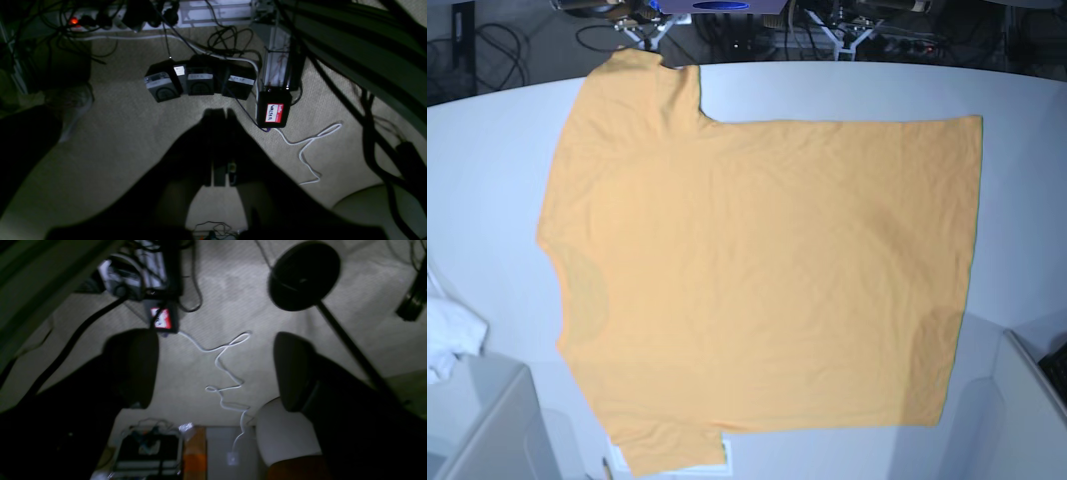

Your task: Fold the T-shirt properly

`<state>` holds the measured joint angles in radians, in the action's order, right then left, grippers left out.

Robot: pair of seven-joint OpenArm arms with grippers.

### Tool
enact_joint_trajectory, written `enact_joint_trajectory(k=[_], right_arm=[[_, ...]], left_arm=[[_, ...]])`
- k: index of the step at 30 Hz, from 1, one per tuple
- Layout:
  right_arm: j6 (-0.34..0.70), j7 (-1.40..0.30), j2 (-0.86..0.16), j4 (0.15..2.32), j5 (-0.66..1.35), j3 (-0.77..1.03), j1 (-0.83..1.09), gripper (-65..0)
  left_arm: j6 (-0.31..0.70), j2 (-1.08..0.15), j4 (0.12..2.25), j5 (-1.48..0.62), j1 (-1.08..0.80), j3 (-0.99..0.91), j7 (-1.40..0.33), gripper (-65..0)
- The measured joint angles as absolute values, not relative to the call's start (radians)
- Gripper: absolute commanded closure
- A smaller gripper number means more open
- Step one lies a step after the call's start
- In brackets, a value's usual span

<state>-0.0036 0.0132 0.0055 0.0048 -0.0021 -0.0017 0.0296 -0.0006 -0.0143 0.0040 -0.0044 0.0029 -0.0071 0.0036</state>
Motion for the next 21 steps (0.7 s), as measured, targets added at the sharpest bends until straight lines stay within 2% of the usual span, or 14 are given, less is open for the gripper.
enact_joint_trajectory(k=[2,5,6,10,12,14,15,17,18,21], right_arm=[[-0.001,0.009,0.002,0.004,-0.005,-0.002,0.054,-33.6],[-0.007,-0.004,-0.008,-0.001,-0.004,-0.002,0.065,-3.8],[-0.007,-0.001,-0.01,-0.001,-0.004,-0.002,0.061,0.0],[-0.007,0.02,-0.005,0.007,-0.002,-0.002,0.045,0.0],[-0.007,0.018,-0.005,0.006,-0.002,-0.002,0.054,0.0],[-0.007,0.014,-0.006,0.004,-0.002,-0.002,0.068,0.0],[-0.007,0.007,-0.006,0.004,-0.002,-0.002,0.074,0.0],[-0.007,-0.001,-0.005,0.017,-0.002,-0.002,0.084,0.0],[-0.007,0.001,-0.005,0.035,-0.002,-0.002,0.09,0.0],[-0.007,0.009,-0.005,0.086,-0.002,-0.002,0.101,0.0]], left_arm=[[-0.001,-0.02,0.004,-0.004,0.005,-0.008,0.007,-0.5],[-0.01,-0.022,0.004,-0.005,0.006,-0.01,0.003,-2.8],[-0.01,-0.021,0.004,-0.005,0.006,-0.01,0.003,-6.1],[-0.007,-0.017,0.003,-0.084,0.006,-0.01,-0.001,-24.5],[-0.007,-0.019,0.004,-0.138,0.006,-0.01,-0.001,-28.1],[-0.008,-0.02,0.003,-0.166,0.005,0.002,-0.001,-24.2],[-0.007,-0.02,0.002,-0.166,0.002,0.002,-0.001,-19.1],[-0.007,-0.02,0.002,-0.147,-0.004,0.002,0.0,-3.6],[-0.008,-0.02,0.002,-0.122,-0.01,0.003,0.003,0.0],[-0.007,-0.02,0.002,-0.091,-0.02,0.002,-0.001,0.0]])
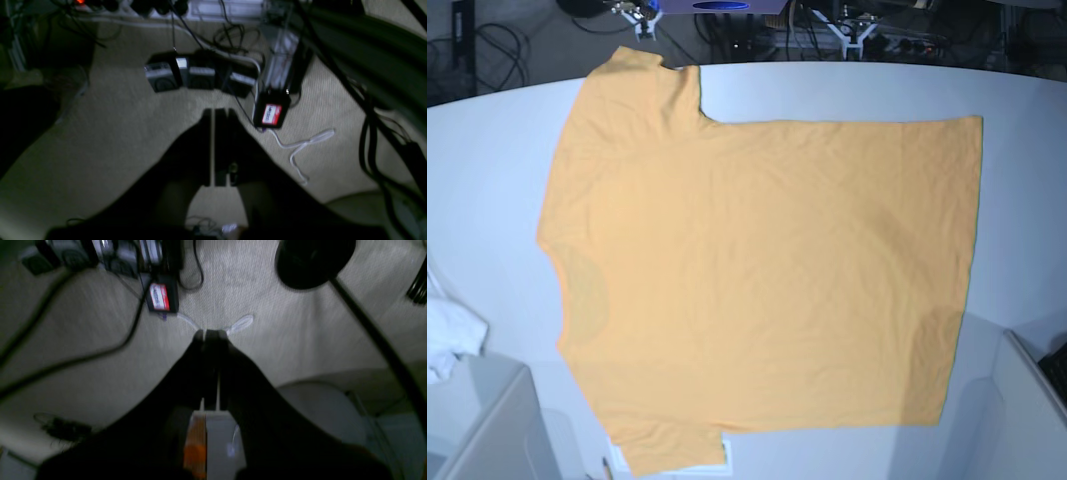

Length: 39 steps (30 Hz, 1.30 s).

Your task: Fold the T-shirt properly

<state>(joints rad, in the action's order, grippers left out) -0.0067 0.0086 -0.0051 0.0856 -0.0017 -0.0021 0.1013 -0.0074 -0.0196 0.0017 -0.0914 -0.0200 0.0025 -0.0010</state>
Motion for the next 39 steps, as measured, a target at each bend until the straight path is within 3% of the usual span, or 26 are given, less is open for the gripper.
enact_joint_trajectory(k=[6,12,18,25,31,39], right_arm=[[-0.007,0.006,-0.005,0.091,-0.002,-0.002,0.124,0.0],[-0.007,0.006,-0.007,0.13,-0.004,-0.002,0.139,0.0],[-0.007,0.01,-0.03,0.45,-0.002,0.003,0.36,0.0],[0.001,-0.007,-0.011,0.842,0.0,0.093,0.653,0.0],[-0.007,-0.007,0.011,1.104,0.001,0.204,0.789,0.0],[-0.007,-0.016,0.097,1.452,0.001,0.351,0.897,0.0]], left_arm=[[-0.008,-0.02,0.025,0.038,-0.033,0.004,0.004,0.0],[-0.008,-0.02,0.21,0.123,-0.15,-0.006,0.004,0.0],[-0.008,-0.02,0.394,0.129,-0.306,0.003,0.007,0.0],[-0.004,-0.088,0.797,0.118,-0.616,-0.011,-0.007,0.0],[0.004,-0.139,1.147,-0.063,-0.822,0.004,0.004,0.0],[-0.019,-0.295,1.528,-0.286,-1.047,-0.012,-0.014,0.0]])
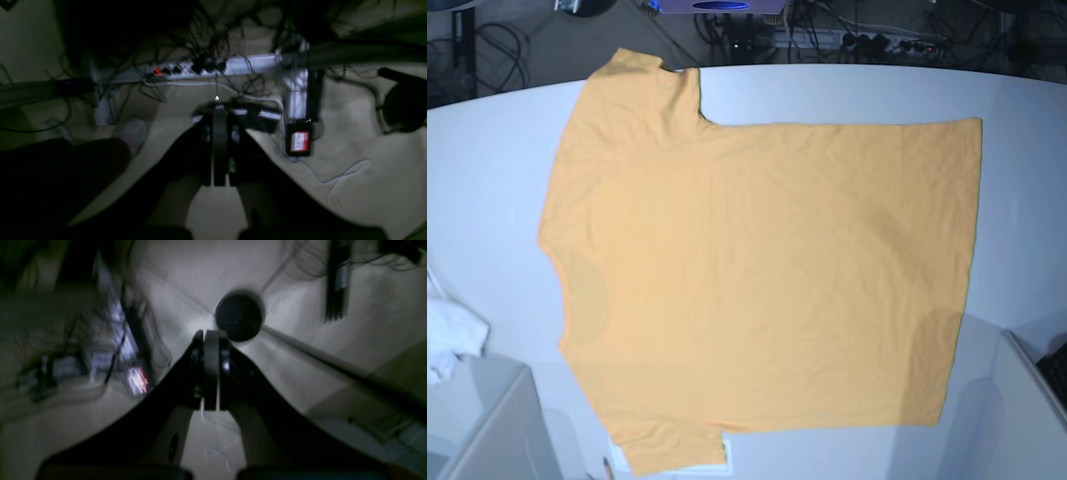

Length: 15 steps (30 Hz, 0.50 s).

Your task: Fold the T-shirt properly

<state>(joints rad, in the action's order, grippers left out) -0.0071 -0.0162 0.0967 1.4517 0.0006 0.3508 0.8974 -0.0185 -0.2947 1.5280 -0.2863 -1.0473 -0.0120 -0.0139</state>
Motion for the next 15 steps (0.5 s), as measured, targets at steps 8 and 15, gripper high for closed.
enact_joint_trajectory(k=[8,15], right_arm=[[-0.006,-0.191,0.117,1.79,0.03,0.391,0.87,0.0],[0.136,-0.498,0.066,1.942,0.501,0.437,0.723,0.0]], left_arm=[[-0.01,-0.325,1.829,-0.341,-1.106,-0.063,-0.017,0.0],[-0.003,-0.248,1.944,-0.346,-1.067,-0.201,-0.02,0.0]])
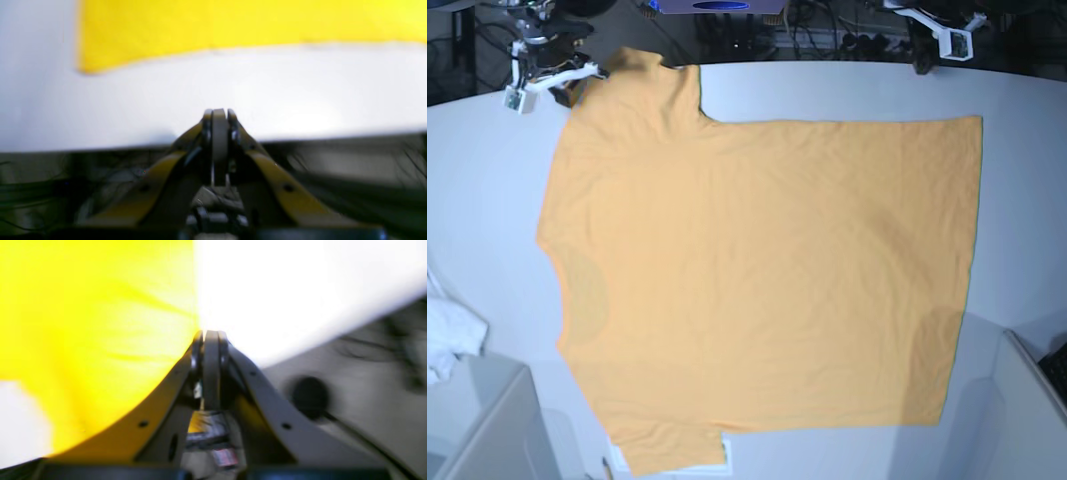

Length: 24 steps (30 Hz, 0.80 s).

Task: Fold the T-shirt properly
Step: 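Move both grippers down to the shoulder corners of the orange T-shirt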

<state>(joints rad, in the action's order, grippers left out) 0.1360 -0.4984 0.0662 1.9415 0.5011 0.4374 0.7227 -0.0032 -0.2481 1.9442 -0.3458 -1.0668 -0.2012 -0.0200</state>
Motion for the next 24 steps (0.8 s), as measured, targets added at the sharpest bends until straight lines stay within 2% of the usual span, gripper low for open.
enact_joint_trajectory(k=[5,6,7,8,9,10,14,16,18,20,22,24], right_arm=[[0.143,-0.671,0.072,1.937,0.69,0.575,0.631,0.0],[0.143,-0.698,0.072,1.937,0.706,0.595,0.616,-2.7],[0.143,-0.73,0.07,1.937,0.728,0.61,0.6,-13.2],[0.144,-0.759,0.068,1.937,0.745,0.621,0.586,-23.0],[0.144,-0.789,0.066,1.937,0.758,0.632,0.572,-30.5],[0.145,-0.804,0.066,1.934,0.759,0.639,0.559,-33.9],[0.15,-0.831,0.065,1.847,0.756,0.67,0.489,-33.0],[0.151,-0.832,0.051,1.79,0.758,0.674,0.471,-33.0],[0.15,-0.835,0.026,1.744,0.755,0.672,0.465,-33.0],[0.154,-0.805,0.016,1.711,0.766,0.672,0.463,-33.0],[0.16,-0.789,0.014,1.691,0.783,0.674,0.458,-32.9],[0.207,-0.787,0.014,1.679,0.782,0.674,0.458,-32.7]], left_arm=[[-0.001,-0.236,1.944,-0.345,-1.039,-0.268,-0.025,0.0],[-0.001,-0.235,1.944,-0.345,-1.039,-0.278,-0.028,0.0],[-0.001,-0.235,1.944,-0.345,-1.035,-0.289,-0.027,0.0],[0.0,-0.233,1.944,-0.346,-1.028,-0.302,-0.027,-6.7],[-0.001,-0.231,1.944,-0.35,-1.023,-0.311,-0.027,-12.7],[-0.001,-0.23,1.944,-0.379,-1.019,-0.321,-0.027,-17.9],[0.001,-0.237,1.944,-0.577,-1.016,-0.357,-0.027,-37.4],[0.058,-0.257,1.935,-0.701,-1.017,-0.389,-0.029,-42.0],[0.162,-0.286,1.918,-0.791,-1.015,-0.419,-0.027,-41.6],[0.221,-0.285,1.895,-0.847,-1.011,-0.452,-0.019,-40.2],[0.248,-0.276,1.871,-0.847,-1.008,-0.474,-0.028,-39.3],[0.26,-0.272,1.835,-0.847,-0.988,-0.49,-0.028,-39.0]])
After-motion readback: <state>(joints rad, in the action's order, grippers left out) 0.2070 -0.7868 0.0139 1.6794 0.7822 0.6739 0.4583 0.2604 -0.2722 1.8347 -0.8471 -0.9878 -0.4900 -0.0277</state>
